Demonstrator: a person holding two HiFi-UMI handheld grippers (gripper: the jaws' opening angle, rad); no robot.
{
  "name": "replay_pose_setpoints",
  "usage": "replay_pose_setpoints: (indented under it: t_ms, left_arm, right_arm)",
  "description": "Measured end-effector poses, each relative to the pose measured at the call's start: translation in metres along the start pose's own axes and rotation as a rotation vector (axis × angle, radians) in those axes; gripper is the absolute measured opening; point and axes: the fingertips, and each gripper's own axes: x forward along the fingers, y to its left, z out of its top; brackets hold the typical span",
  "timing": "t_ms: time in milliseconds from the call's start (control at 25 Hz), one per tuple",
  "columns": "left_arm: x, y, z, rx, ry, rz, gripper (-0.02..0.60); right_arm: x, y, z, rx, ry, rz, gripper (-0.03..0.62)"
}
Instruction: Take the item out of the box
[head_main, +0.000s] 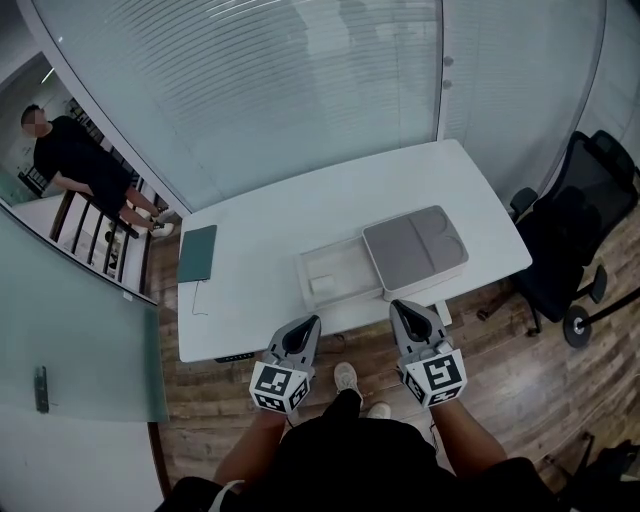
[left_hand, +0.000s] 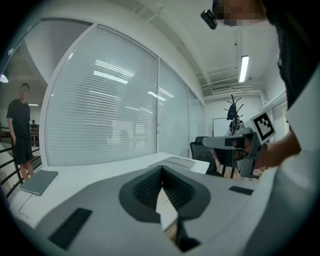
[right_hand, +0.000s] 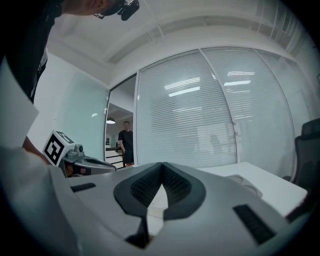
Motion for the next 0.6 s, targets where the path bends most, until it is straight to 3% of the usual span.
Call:
replay_pose_setpoints:
  t_ms: [600]
  left_arm:
    - [0.048, 0.068, -0.002, -0.022, 0.017, 0.003, 0.013]
  right_arm:
    - [0.085, -0.017, -0.004, -0.014, 0.031, 0.008, 0.006]
